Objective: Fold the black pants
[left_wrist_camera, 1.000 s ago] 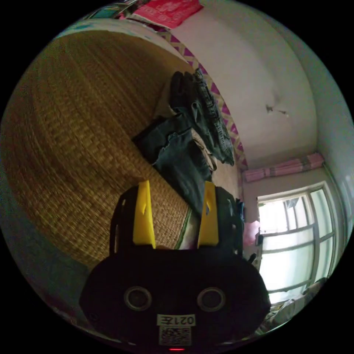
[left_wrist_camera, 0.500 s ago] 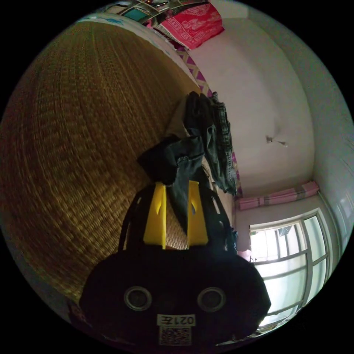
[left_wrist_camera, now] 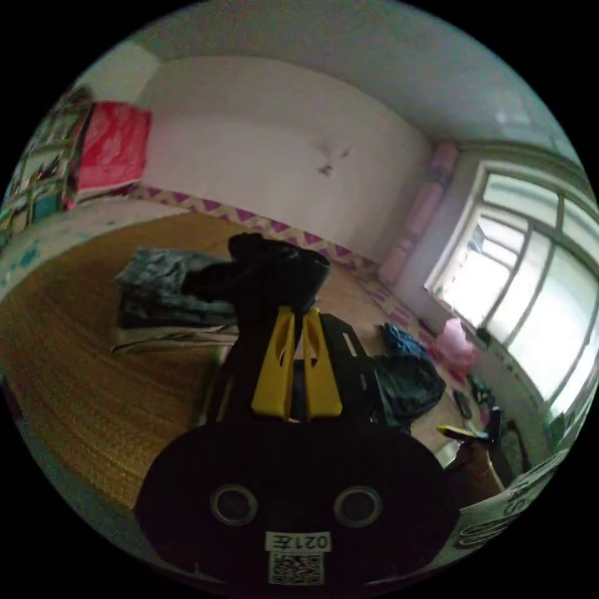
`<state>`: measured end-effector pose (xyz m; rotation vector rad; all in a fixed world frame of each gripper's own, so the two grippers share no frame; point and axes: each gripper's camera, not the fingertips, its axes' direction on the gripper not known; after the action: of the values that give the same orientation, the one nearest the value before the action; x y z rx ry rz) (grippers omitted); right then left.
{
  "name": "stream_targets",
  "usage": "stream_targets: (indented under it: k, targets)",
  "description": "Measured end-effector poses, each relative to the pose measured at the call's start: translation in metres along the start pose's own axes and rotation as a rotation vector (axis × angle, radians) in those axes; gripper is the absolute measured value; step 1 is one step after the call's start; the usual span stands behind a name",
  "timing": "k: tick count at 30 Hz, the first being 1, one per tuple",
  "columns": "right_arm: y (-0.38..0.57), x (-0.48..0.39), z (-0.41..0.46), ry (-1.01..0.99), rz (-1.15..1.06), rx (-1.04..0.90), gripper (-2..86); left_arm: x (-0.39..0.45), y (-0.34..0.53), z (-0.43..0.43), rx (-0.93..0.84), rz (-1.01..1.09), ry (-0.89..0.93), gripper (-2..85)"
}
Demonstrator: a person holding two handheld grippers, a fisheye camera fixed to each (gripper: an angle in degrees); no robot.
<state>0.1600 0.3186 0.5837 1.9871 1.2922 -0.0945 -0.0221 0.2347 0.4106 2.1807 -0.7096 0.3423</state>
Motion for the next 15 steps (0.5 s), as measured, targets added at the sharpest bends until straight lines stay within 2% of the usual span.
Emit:
stream_targets:
  k: [2, 6, 10, 15]
  targets:
    - [0.004, 0.013, -0.008, -0.003, 0.008, 0.0, -0.6, 0.058, 0.016, 0.041, -0.041, 0.075, 0.035, -0.9]
    - [0.012, 0.038, -0.032, -0.005, 0.01, 0.015, -0.6, 0.155, 0.087, 0.169, -0.274, 0.137, 0.175, -0.9]
    - [0.019, 0.055, -0.057, 0.031, -0.011, 0.03, -0.6, 0.197, 0.184, 0.277, -0.555, 0.212, 0.102, -0.7]
    - [0.021, 0.088, -0.084, 0.006, 0.015, 0.056, -0.4, 0.231, 0.204, 0.267, -0.425, 0.33, 0.051, 2.1]
